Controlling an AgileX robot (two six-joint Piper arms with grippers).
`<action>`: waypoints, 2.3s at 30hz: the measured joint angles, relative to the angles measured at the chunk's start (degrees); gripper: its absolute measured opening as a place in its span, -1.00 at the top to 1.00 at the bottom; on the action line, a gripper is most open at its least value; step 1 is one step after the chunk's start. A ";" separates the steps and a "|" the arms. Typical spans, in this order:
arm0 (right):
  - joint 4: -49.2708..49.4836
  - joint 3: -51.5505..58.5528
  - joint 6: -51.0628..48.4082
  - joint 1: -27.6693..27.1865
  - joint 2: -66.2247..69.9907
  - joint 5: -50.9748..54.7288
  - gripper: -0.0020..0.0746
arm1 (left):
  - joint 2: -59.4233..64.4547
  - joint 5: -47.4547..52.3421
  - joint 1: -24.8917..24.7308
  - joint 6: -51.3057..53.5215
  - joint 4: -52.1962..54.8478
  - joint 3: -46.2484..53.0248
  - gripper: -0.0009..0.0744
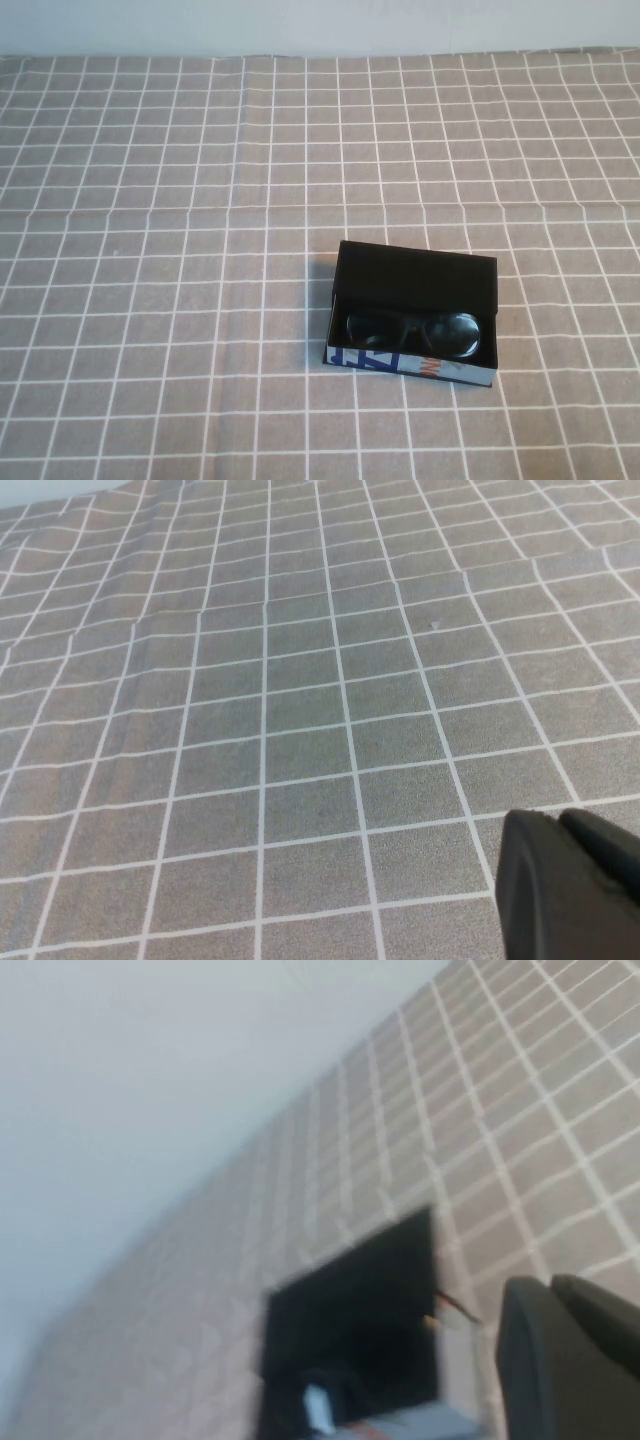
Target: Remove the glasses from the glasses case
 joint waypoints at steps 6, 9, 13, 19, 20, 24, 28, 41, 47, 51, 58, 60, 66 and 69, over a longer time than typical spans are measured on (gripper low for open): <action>14.18 0.00 0.00 0.00 0.00 -3.66 0.99 | 0.00 0.00 0.00 0.00 0.00 0.00 0.99; 15.45 0.00 0.00 0.00 0.00 -5.45 0.99 | 0.00 0.00 0.00 0.00 0.00 0.00 0.99; 13.83 0.00 -1.69 0.00 0.00 -4.37 0.99 | 0.00 0.00 0.00 0.00 0.00 0.00 0.99; 2.83 -6.98 -6.17 -0.08 4.30 3.81 0.99 | 0.00 0.00 0.00 0.00 0.00 0.00 0.99; -0.31 -9.70 -6.71 -0.08 6.78 5.01 0.99 | 0.00 0.00 0.00 0.00 0.00 0.00 0.99; -11.48 -21.46 -12.29 -0.08 18.48 11.03 0.99 | 0.00 0.00 0.00 0.00 0.00 0.00 0.99; -15.85 -32.61 -24.57 -0.08 33.51 17.60 0.99 | 0.00 0.00 0.00 0.00 0.00 0.00 0.99; -20.06 -65.54 -50.10 8.14 75.79 39.34 0.99 | 0.00 0.00 0.00 0.00 0.00 0.00 0.99; -29.74 -77.72 -48.92 16.97 89.49 41.15 0.99 | 0.00 0.00 0.00 0.00 0.00 0.00 0.99; -34.90 -82.76 -48.30 21.91 97.30 42.74 0.99 | 0.00 0.00 0.00 0.00 0.00 0.00 0.99; -37.65 -84.31 -48.18 27.87 106.37 41.98 0.71 | 0.00 0.00 0.00 0.00 0.00 0.00 0.99; -37.79 -84.41 -48.18 28.64 108.09 41.57 0.52 | 0.00 0.00 0.00 0.00 0.00 0.00 0.99; -38.71 -84.41 -48.18 29.30 111.03 39.51 0.18 | 0.00 0.00 0.00 0.00 0.00 0.00 0.99; -38.83 -84.41 -48.18 29.42 111.26 39.01 0.16 | 0.00 0.00 0.00 0.00 0.00 0.00 0.99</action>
